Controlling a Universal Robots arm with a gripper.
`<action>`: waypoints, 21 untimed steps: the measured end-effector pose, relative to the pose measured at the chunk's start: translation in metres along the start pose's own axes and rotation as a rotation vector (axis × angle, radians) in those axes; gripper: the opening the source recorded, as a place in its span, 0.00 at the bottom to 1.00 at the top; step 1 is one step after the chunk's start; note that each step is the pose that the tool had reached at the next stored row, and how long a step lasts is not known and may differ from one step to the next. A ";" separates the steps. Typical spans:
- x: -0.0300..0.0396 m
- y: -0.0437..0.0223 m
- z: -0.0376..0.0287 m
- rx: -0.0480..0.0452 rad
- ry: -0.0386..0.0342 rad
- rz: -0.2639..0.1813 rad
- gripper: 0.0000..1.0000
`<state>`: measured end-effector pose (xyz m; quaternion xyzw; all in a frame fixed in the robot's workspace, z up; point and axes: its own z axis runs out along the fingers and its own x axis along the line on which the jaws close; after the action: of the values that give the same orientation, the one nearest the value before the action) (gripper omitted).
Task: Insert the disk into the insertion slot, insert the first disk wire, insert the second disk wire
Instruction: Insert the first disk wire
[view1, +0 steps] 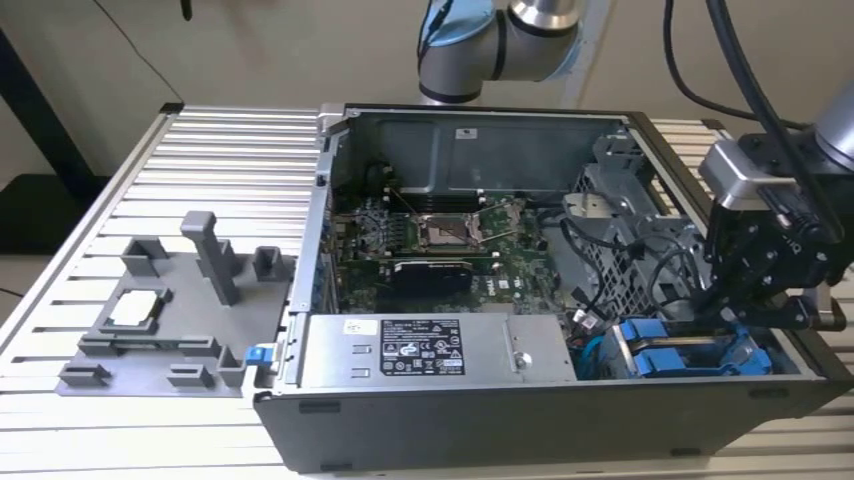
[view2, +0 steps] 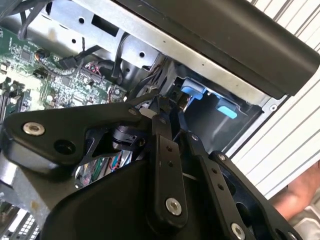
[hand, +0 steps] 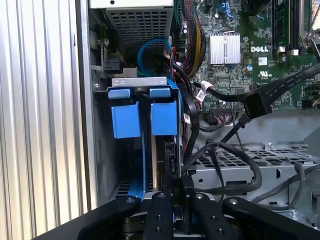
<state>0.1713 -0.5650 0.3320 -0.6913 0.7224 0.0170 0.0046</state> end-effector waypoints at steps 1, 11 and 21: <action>0.0000 0.0000 0.0010 -0.0007 -0.0005 0.000 0.19; 0.0000 0.0000 0.0012 -0.0007 -0.0009 0.000 0.19; 0.0000 0.0000 0.0012 -0.0008 -0.0009 0.000 0.19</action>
<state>0.1713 -0.5649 0.3308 -0.6912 0.7224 0.0176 0.0047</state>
